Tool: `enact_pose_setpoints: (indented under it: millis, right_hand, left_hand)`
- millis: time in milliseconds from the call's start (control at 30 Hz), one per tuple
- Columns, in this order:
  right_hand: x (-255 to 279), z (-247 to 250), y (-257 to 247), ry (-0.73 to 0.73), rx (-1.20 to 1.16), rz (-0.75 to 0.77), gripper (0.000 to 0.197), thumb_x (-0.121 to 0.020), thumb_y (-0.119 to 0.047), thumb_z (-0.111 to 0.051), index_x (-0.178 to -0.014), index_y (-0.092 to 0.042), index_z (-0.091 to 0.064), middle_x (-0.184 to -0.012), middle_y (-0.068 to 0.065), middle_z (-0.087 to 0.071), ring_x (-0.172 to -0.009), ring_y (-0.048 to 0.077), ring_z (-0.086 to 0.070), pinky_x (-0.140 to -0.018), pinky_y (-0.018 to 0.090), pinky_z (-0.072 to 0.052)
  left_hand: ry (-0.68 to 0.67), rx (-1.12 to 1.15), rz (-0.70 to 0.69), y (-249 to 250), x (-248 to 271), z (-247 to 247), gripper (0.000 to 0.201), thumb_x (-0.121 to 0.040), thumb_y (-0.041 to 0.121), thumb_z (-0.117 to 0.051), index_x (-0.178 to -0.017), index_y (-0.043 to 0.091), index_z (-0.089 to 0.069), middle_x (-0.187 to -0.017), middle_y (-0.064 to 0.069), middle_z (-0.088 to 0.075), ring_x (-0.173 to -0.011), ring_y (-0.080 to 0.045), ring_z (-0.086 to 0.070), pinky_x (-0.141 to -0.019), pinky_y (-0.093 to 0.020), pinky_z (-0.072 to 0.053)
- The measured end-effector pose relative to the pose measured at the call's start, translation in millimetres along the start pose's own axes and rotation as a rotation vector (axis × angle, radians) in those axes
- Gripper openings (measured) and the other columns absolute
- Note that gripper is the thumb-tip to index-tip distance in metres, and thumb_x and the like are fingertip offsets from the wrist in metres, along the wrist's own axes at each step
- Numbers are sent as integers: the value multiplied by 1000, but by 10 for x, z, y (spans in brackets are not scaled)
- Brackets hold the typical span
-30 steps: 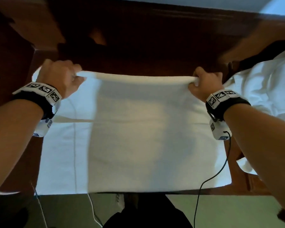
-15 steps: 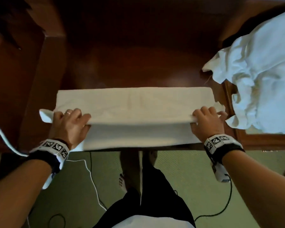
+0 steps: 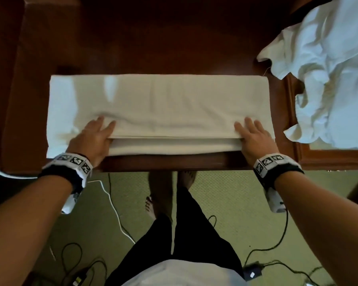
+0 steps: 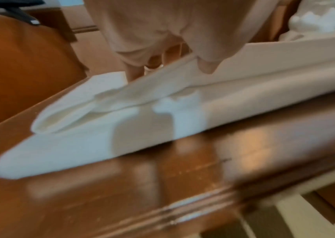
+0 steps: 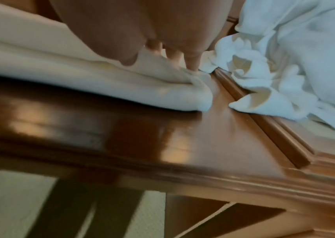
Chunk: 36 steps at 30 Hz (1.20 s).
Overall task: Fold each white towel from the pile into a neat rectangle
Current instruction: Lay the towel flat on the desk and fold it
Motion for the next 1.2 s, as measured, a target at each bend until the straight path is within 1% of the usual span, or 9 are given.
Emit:
enact_pose_setpoints:
  millis: [67, 167, 333, 567, 767, 900, 967, 1067, 1200]
  right_hand:
    - [-27, 41, 66, 61, -41, -18, 63, -91, -2, -47, -149, -22, -34, -159, 11, -28, -145, 39, -25, -112, 59, -31]
    - [197, -102, 157, 114, -65, 46, 69, -86, 5, -52, -148, -20, -38, -155, 13, -38, -142, 41, -34, -108, 60, -37]
    - [331, -238, 175, 72, -32, 3, 73, -85, 6, -50, -150, -23, -33, -162, 12, -22, -149, 40, -17, -117, 58, -25]
    - [348, -246, 98, 19, -107, -82, 77, -82, 7, -49, -152, -19, -31, -163, 18, -15, -149, 46, -10, -114, 59, -29]
    - [186, -214, -679, 134, -90, 209, 69, -80, 1, -56, -147, -13, -41, -159, 19, -28, -147, 42, -22, -115, 61, -28]
    - [316, -328, -603, 157, -101, 308, 55, -85, 3, -48, -139, -9, -52, -153, 19, -40, -141, 48, -31, -106, 61, -40]
    - [438, -374, -594, 91, -57, 348, 55, -89, -11, -38, -142, -12, -49, -155, 16, -37, -144, 46, -28, -107, 60, -39]
    - [430, -281, -770, 55, -157, 237, 56, -93, -35, -33, -144, -16, -48, -160, 12, -29, -149, 37, -20, -114, 59, -30]
    - [169, -154, -1332, 82, -179, 196, 57, -101, -44, -24, -151, -21, -36, -164, 12, -15, -151, 36, -12, -119, 54, -19]
  left_hand:
    - [74, 64, -18, -9, -8, 74, 60, -90, 2, -63, -148, 15, -49, -156, -20, -37, -141, -44, -37, -108, -62, -40]
    - [103, 9, -116, 47, 249, -34, 72, -80, -4, -71, -146, 15, -51, -155, -19, -40, -136, -49, -42, -103, -67, -42]
    - [-2, -73, -62, 93, 411, -236, 65, -90, 20, -57, -152, 20, -39, -161, -18, -28, -139, -53, -33, -98, -75, -36]
    - [14, -119, -62, 51, 450, -292, 75, -88, 19, -70, -154, 28, -36, -165, -14, -19, -144, -51, -24, -104, -73, -28]
    - [20, -70, 9, -159, 492, -158, 79, -90, 23, -67, -158, 24, -27, -164, -16, -20, -145, -52, -22, -108, -69, -32]
    - [-55, -112, 14, -393, 635, -131, 78, -92, 19, -64, -158, 33, -25, -164, -15, -21, -140, -58, -25, -103, -75, -32]
    - [-99, -112, 6, -393, 701, -139, 74, -96, 38, -59, -158, 37, -20, -166, -12, -17, -142, -56, -22, -105, -74, -32]
    - [-93, -84, 71, -305, 669, -69, 79, -92, 75, -25, -159, 35, -15, -167, -9, -12, -147, -47, -18, -111, -66, -29]
    - [-29, -33, 57, 26, 337, -32, 77, -92, 73, -6, -159, 36, -7, -169, -4, -3, -154, -33, -7, -119, -59, -18]
Point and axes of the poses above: each hand's wrist, its own x-axis away from the middle knuckle, its own z-axis out of the back of the hand, y = z × x, the point moved 2 cm from there along -x, towards the middle knuckle
